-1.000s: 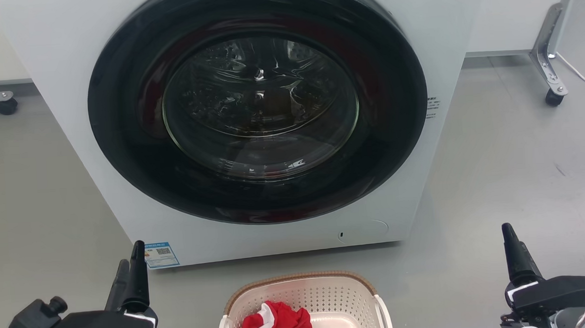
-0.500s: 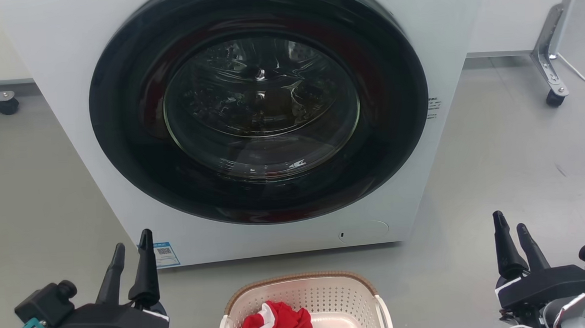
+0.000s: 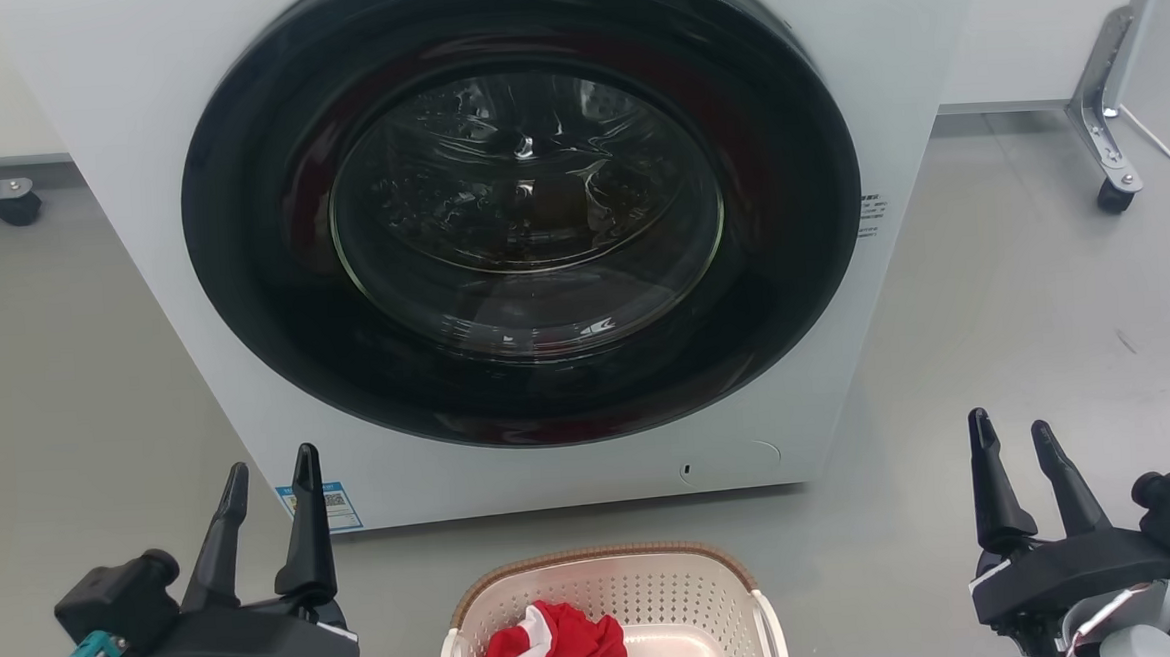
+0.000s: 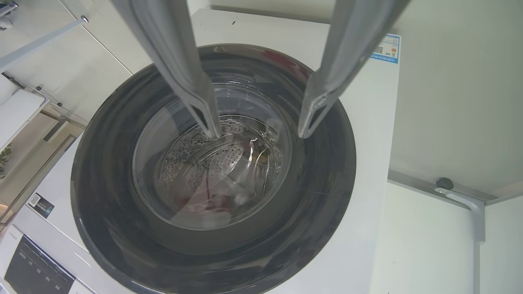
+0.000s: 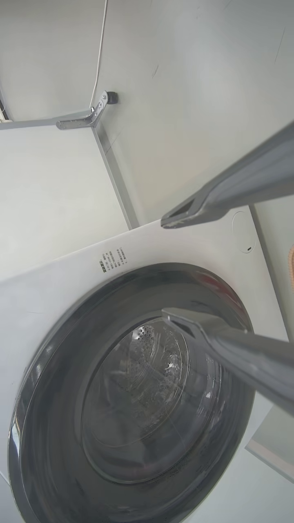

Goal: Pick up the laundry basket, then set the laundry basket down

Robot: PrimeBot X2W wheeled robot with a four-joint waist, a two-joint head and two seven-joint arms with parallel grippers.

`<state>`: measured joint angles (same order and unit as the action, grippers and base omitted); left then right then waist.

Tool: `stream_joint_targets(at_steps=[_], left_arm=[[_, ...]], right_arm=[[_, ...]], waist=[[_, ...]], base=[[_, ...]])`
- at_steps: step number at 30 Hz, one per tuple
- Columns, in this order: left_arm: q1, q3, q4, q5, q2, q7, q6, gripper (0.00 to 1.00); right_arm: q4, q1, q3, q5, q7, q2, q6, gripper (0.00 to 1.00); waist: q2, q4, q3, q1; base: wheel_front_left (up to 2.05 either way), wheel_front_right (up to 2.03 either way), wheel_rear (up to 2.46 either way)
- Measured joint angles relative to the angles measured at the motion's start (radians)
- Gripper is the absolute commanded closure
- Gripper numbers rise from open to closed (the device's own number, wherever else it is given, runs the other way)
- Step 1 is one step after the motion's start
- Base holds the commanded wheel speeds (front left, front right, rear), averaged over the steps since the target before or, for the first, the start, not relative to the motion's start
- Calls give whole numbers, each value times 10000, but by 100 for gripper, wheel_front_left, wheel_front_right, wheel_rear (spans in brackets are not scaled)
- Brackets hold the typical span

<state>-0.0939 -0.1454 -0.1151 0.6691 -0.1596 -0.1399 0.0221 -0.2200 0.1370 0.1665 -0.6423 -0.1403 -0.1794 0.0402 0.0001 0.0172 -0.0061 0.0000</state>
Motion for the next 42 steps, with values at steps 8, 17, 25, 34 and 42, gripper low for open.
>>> stream_joint_targets(at_steps=[8, 17, 25, 34, 42], left_arm=[[14, -244, 136, -834, -54, -301, 148, 0], [174, -428, 151, -1712, -52, -573, 322, 0], [204, -579, 84, -2349, -38, -612, 531, 0], [211, -660, 31, -2928, -35, -594, 665, 0], [220, -650, -73, -2905, 31, -378, 673, 0]], right_arm=[[134, -2, 221, 1028, -290, -61, 182, 0], [136, -5, 426, 2111, -579, -98, 393, 0], [128, -10, 625, 2941, -865, -104, 512, 0], [90, -29, 727, 3726, -1091, -113, 662, 0], [-84, -43, 631, 3718, -1091, -111, 654, 0]], waist=[[0, 9, 11, 0], [0, 12, 16, 0], [0, 35, 15, 0], [0, 62, -5, 0], [-1, 86, -25, 0]], base=[[0, 0, 0], [0, 0, 0], [0, 0, 0], [0, 0, 0], [0, 0, 0]])
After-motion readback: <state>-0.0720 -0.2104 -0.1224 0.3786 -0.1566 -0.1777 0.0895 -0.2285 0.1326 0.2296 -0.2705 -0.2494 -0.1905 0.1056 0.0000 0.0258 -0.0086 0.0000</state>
